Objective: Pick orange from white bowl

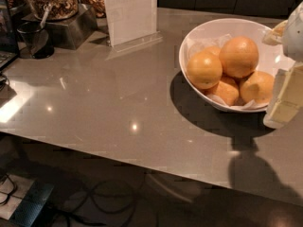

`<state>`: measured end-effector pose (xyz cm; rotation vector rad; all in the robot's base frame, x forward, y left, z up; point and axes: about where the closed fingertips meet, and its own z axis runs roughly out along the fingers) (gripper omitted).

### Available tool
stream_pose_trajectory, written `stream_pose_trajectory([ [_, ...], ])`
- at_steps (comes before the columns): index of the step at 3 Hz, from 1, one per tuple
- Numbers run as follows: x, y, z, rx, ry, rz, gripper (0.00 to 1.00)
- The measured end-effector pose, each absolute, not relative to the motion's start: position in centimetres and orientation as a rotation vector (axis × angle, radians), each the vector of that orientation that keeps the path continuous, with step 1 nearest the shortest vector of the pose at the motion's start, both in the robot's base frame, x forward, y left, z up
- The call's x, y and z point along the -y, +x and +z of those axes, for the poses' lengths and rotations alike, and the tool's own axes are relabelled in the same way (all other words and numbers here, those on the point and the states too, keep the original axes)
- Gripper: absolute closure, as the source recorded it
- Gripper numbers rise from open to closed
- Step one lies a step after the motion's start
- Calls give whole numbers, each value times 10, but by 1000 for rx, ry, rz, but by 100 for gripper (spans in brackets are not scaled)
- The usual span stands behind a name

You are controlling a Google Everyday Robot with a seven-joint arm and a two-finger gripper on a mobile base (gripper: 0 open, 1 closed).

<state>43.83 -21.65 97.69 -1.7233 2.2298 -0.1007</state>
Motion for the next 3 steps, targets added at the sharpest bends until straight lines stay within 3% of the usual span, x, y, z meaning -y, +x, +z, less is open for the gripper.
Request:
stream_pose_trajectory([
  [1, 216, 439, 978, -2227, -1723, -102, 0],
  [2, 208, 492, 980, -2168, -1783, -54, 0],
  [3, 206, 494, 982, -2156, -1774, -61, 0],
])
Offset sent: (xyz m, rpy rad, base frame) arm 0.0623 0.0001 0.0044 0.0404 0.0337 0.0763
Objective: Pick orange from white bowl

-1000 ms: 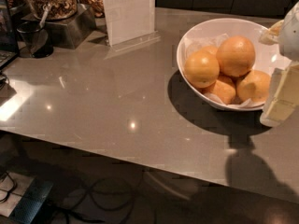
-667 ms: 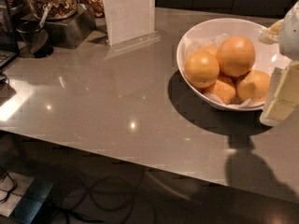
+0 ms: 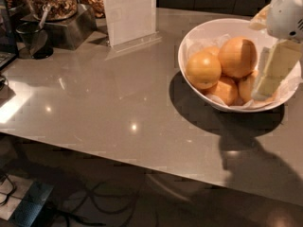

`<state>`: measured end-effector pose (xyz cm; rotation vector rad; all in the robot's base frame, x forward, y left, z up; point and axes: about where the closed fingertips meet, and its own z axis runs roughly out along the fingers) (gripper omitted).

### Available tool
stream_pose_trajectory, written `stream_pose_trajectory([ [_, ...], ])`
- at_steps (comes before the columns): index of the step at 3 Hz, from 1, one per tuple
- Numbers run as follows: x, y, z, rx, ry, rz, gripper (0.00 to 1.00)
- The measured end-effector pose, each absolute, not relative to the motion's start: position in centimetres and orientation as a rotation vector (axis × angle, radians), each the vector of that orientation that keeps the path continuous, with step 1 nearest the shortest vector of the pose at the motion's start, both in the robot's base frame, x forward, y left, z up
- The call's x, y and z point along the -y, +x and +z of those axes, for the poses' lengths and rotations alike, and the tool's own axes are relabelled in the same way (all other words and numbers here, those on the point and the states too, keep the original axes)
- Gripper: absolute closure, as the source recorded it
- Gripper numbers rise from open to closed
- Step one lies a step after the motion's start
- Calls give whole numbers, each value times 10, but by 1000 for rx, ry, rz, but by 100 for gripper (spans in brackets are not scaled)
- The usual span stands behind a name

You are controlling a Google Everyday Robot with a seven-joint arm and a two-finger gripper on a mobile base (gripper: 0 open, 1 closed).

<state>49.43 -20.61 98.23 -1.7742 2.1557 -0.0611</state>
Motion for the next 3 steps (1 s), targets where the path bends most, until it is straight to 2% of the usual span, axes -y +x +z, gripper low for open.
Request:
stream_pose_trajectory([
  [3, 207, 562, 965, -2119, -1790, 30, 0],
])
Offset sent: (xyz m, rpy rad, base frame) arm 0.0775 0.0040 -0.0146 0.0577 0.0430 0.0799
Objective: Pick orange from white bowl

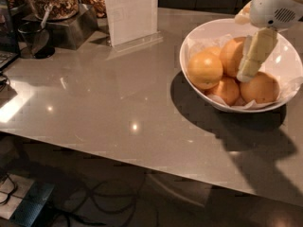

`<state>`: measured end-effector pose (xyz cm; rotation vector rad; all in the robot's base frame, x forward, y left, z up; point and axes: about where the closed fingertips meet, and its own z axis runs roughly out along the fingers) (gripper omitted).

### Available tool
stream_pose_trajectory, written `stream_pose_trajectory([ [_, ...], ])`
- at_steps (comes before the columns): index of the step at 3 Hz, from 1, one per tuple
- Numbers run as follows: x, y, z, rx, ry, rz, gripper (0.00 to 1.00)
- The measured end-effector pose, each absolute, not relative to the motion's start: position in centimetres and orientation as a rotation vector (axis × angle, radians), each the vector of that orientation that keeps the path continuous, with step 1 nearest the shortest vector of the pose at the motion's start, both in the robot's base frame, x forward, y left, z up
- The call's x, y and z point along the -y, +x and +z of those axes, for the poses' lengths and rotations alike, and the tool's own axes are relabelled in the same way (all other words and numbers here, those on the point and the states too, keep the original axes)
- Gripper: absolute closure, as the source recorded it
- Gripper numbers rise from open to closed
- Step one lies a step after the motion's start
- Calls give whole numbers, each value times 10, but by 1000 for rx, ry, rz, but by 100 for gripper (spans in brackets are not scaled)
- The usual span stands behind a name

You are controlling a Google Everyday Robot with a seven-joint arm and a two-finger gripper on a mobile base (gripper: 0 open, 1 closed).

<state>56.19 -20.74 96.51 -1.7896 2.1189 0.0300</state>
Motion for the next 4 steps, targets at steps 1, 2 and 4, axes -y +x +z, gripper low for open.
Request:
stream_pose_trajectory([
  [1, 212, 573, 944, -2155, -1773, 94, 0],
  [2, 220, 573, 920, -2218, -1767, 154, 0],
  [4, 220, 574, 920, -2218, -1767, 155, 42],
])
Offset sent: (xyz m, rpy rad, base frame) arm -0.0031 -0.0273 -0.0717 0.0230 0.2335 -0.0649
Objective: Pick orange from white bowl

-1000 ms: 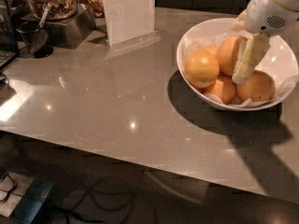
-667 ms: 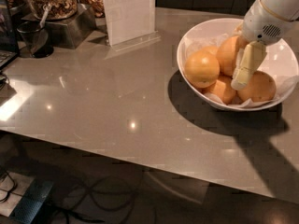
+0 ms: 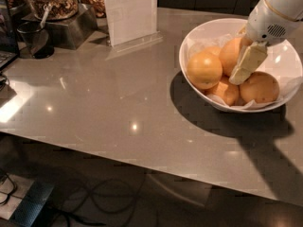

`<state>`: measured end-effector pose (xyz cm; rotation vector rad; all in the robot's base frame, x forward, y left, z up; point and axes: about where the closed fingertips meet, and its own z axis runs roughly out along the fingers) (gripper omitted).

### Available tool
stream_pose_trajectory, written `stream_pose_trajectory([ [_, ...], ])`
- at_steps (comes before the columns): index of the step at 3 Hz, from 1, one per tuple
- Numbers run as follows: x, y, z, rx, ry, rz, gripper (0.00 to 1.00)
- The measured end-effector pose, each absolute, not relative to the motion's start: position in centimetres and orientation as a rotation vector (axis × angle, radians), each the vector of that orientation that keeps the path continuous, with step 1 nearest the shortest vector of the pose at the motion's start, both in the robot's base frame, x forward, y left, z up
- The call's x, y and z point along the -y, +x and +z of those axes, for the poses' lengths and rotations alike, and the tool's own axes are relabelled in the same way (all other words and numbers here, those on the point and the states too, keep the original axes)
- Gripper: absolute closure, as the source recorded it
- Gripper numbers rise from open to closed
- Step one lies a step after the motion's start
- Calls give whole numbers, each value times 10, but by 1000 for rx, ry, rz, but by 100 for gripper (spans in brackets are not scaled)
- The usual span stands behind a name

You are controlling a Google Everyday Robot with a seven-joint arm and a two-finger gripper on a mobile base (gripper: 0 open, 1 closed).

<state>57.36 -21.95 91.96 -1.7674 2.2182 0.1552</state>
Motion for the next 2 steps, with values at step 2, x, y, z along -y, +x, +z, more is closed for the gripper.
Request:
stream_pose_trajectory([
  [2, 219, 574, 920, -2218, -1767, 155, 89],
])
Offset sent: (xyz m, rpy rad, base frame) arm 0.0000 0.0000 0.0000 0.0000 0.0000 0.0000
